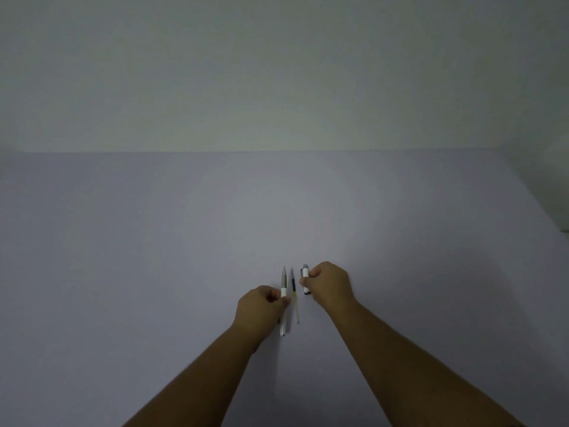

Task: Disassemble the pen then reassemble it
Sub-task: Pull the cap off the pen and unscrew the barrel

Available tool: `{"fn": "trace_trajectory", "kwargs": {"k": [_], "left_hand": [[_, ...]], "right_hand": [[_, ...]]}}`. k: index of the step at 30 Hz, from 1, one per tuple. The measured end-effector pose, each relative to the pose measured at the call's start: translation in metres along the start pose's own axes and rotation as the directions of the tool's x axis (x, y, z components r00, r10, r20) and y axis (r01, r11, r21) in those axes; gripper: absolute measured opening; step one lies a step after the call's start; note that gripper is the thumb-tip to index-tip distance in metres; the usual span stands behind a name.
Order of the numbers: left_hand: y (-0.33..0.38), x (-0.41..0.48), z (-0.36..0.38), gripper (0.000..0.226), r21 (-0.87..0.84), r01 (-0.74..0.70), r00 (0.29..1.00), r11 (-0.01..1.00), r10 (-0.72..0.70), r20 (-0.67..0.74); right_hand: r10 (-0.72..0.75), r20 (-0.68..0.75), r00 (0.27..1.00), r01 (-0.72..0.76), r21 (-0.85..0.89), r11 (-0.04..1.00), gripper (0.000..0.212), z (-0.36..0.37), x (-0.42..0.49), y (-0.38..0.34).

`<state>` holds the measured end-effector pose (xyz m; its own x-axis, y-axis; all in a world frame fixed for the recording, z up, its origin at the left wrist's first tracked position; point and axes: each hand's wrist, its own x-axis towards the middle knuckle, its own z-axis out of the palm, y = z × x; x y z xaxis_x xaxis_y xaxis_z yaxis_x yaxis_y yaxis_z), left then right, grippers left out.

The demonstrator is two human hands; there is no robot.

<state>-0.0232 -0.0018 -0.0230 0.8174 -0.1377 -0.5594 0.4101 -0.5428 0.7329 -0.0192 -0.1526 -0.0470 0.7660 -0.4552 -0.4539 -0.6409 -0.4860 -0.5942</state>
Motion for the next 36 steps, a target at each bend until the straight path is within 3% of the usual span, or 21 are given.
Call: {"fn": "trace_trajectory", "kwargs": {"k": [6, 9, 12, 15, 20, 22, 25, 27, 33, 35, 36], "left_hand": [[-0.002, 0.0, -0.002, 0.008, -0.003, -0.01, 1.0, 1.0, 0.01, -0.008], [-0.003, -0.001, -0.002, 0.008, 0.004, -0.025, 1.0, 1.0, 0.025, -0.012], [-0.001, -0.001, -0.002, 0.006, 0.032, -0.067, 0.998, 0.997, 0.068, -0.017], [0.003, -0.001, 0.001, 0.011, 0.125, -0.135, 0.99, 0.983, 0.14, -0.031], [0.011, -0.005, -0.002, 0.015, 0.221, -0.204, 0.978, 0.954, 0.21, -0.004], [0.012, -0.007, -0.006, 0.016, 0.18, -0.213, 0.977, 0.96, 0.211, 0.031], [0.017, -0.011, -0.013, 0.019, -0.079, -0.131, 0.981, 0.988, 0.141, 0.135], [0.02, -0.014, -0.018, 0.02, -0.154, -0.101, 0.975, 0.983, 0.128, 0.183], [0.021, -0.015, -0.024, 0.019, -0.011, -0.197, 0.975, 0.98, 0.197, 0.105], [0.022, -0.015, -0.026, 0.018, 0.022, -0.214, 0.972, 0.977, 0.21, 0.104], [0.023, -0.015, -0.028, 0.018, 0.03, -0.219, 0.971, 0.975, 0.215, 0.101]], "right_hand": [[-0.017, -0.019, 1.0, 0.017, -0.002, 1.0, 0.022, -0.002, -0.003, -0.001], [-0.033, -0.083, 0.996, 0.043, 0.121, 0.992, 0.029, -0.006, -0.009, -0.007], [-0.092, 0.015, 0.996, 0.084, 0.287, 0.954, 0.037, -0.009, -0.015, -0.02], [-0.13, 0.138, 0.982, 0.092, 0.251, 0.963, 0.037, -0.009, -0.022, -0.027], [-0.2, 0.196, 0.96, 0.128, 0.327, 0.936, 0.031, -0.02, -0.026, -0.036], [-0.232, 0.218, 0.948, 0.138, 0.375, 0.917, 0.026, -0.026, -0.028, -0.037], [-0.25, 0.246, 0.936, 0.116, 0.458, 0.881, 0.018, -0.032, -0.032, -0.037], [-0.264, 0.254, 0.931, 0.112, 0.489, 0.865, 0.016, -0.035, -0.034, -0.037], [-0.21, 0.257, 0.943, 0.077, 0.446, 0.892, 0.014, -0.035, -0.039, -0.045], [-0.235, 0.265, 0.935, 0.076, 0.498, 0.864, 0.004, -0.034, -0.04, -0.048], [-0.255, 0.274, 0.927, 0.073, 0.537, 0.84, 0.009, -0.033, -0.04, -0.049]]}}
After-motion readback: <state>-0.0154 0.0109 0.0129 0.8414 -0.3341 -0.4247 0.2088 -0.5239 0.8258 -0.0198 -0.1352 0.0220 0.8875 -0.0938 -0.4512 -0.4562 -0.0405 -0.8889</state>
